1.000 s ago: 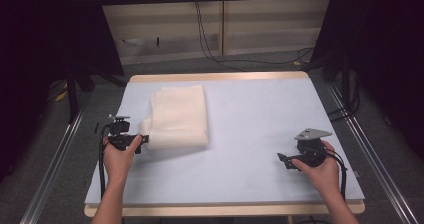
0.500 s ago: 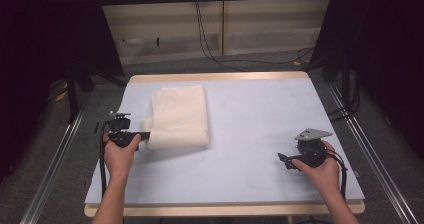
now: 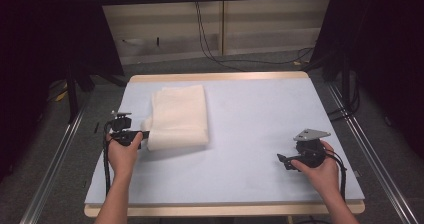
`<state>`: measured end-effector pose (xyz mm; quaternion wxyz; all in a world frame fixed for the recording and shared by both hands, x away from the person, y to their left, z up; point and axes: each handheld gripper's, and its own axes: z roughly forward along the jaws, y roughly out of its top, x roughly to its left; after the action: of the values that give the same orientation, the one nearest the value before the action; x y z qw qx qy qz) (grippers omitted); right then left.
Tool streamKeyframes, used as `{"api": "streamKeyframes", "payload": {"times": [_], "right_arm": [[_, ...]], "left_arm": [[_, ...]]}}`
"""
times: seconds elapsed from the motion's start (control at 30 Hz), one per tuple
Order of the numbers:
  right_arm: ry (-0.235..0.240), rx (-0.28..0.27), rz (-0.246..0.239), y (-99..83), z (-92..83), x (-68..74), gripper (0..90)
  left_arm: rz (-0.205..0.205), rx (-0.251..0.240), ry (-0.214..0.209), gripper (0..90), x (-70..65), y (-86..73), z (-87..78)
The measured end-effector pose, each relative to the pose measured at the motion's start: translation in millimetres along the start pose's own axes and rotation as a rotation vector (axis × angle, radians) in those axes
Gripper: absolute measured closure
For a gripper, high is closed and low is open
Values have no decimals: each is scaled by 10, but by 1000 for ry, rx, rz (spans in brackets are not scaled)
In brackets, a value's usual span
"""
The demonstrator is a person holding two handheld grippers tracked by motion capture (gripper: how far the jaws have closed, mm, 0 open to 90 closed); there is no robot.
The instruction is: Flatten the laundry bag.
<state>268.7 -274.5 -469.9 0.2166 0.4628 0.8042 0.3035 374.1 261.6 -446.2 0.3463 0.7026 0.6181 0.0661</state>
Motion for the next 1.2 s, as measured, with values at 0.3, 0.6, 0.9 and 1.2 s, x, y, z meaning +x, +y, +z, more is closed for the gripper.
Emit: {"api": "streamKeyframes", "payload": {"times": [0.3, 0.6, 0.9, 1.2], "right_arm": [[1, -4, 3, 3, -6, -2, 84], [2, -15, -6, 4, -16, -15, 84], [8, -11, -6, 10, -17, -2, 83], [7, -7, -6, 14, -15, 10, 83]], "left_arm": [[28, -2, -16, 841, -53, 68, -93], [99, -12, 0, 843, -250, 229, -230], [125, -23, -27, 843, -454, 423, -332], [157, -24, -41, 839, -559, 483, -330]]}}
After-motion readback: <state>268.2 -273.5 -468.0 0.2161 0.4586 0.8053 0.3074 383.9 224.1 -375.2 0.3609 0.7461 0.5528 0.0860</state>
